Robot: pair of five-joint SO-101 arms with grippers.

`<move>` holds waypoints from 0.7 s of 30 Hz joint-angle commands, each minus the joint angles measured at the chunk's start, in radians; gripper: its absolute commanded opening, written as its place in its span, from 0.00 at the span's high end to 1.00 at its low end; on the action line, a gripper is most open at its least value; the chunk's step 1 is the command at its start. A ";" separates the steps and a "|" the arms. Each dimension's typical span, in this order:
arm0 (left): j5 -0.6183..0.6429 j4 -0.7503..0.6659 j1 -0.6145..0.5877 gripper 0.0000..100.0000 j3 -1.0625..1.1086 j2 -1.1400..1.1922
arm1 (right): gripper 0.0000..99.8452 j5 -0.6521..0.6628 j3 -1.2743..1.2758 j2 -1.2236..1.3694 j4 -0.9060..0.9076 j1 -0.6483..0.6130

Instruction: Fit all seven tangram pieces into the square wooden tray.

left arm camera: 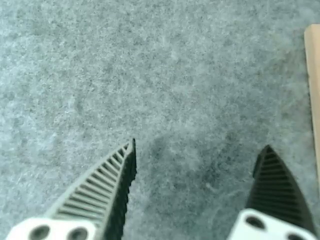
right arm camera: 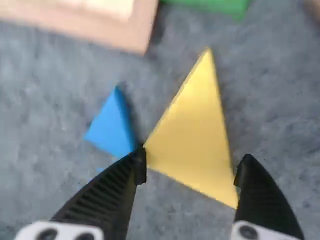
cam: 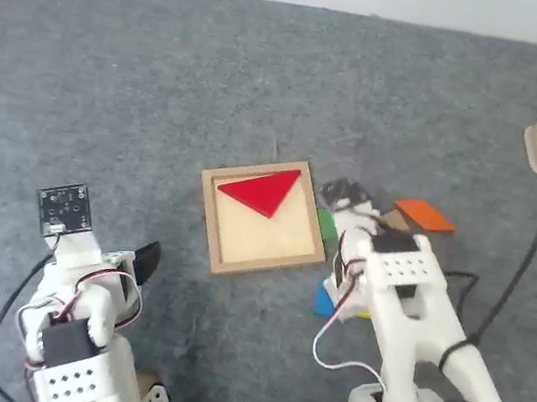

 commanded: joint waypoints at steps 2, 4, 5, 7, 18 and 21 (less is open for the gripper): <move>-0.002 -0.002 0.002 0.65 -0.013 -0.012 | 0.71 0.063 0.021 -0.054 -0.013 -0.004; -0.002 -0.002 0.002 0.65 -0.013 -0.012 | 0.71 0.063 0.021 -0.054 -0.031 -0.005; -0.002 -0.002 0.002 0.65 -0.013 -0.012 | 0.71 0.063 0.021 -0.054 -0.041 -0.005; -0.002 -0.002 0.002 0.65 -0.013 -0.012 | 0.71 0.064 0.021 -0.050 -0.038 -0.005; -0.002 -0.002 0.002 0.65 -0.013 -0.012 | 0.72 0.038 -0.018 0.176 -0.071 -0.077; -0.002 -0.002 0.002 0.65 -0.013 -0.012 | 0.74 0.014 -0.048 0.194 -0.067 -0.033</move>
